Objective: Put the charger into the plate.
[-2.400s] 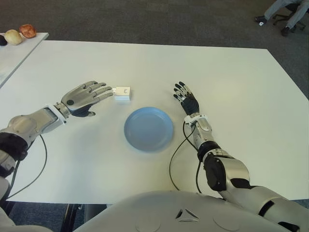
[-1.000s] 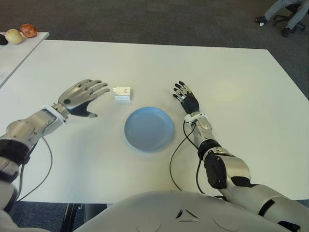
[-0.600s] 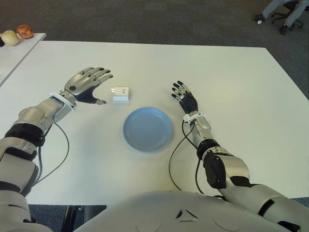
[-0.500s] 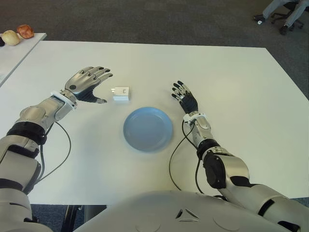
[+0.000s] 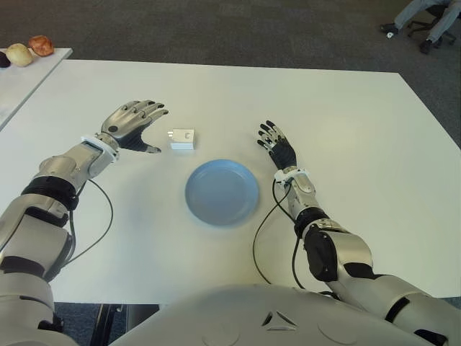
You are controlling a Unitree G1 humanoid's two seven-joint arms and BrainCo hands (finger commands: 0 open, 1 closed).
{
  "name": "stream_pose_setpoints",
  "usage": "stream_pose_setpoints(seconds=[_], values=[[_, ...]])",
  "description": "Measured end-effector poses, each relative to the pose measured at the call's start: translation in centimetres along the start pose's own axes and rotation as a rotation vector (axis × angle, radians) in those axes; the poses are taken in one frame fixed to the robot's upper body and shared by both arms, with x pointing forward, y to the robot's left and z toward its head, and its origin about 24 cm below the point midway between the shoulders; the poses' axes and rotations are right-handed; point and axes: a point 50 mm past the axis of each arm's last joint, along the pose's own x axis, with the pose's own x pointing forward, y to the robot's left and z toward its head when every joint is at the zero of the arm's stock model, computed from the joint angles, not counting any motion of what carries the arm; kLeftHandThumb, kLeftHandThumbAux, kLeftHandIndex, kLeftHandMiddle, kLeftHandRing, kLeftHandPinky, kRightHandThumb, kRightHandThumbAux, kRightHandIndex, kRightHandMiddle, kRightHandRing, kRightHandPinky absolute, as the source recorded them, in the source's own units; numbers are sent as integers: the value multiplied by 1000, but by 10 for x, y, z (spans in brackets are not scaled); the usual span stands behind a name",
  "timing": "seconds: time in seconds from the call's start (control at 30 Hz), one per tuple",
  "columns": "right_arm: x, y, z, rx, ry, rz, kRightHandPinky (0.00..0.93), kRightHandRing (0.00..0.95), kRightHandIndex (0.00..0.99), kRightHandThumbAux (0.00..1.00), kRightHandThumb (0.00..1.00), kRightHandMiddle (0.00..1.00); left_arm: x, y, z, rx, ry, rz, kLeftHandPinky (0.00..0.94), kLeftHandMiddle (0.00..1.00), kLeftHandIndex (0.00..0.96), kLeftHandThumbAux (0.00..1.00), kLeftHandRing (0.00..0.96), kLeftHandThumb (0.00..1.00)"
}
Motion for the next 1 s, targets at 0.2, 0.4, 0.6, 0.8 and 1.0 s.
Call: stream_pose_setpoints(seconds=[0.2, 0.4, 0.6, 0.8, 1.0], values=[[0, 1, 0, 1, 0, 1, 53, 79, 77, 631, 0, 124, 5, -9, 8, -16, 0, -26, 7, 6, 0, 547, 0, 3], [0, 1, 0, 1, -1, 2, 61, 81, 80, 625, 0, 127, 7, -17, 15, -29, -9, -50, 0, 3, 0, 544, 0, 0], [0, 1, 0, 1, -1, 1, 65, 82, 80, 619, 0, 128, 7, -19, 17, -26, -19, -60, 0, 1, 0, 548, 0, 0], [0, 1, 0, 1, -1, 1, 59, 81, 81, 611, 0, 128, 7, -20, 18, -20, -16, -68, 0, 0, 0, 546, 0, 0], [0, 0, 0, 1, -1, 0, 54, 78, 75, 617, 0, 124, 9, -26, 23, -21, -13, -97, 0, 0, 0, 543, 0, 0]])
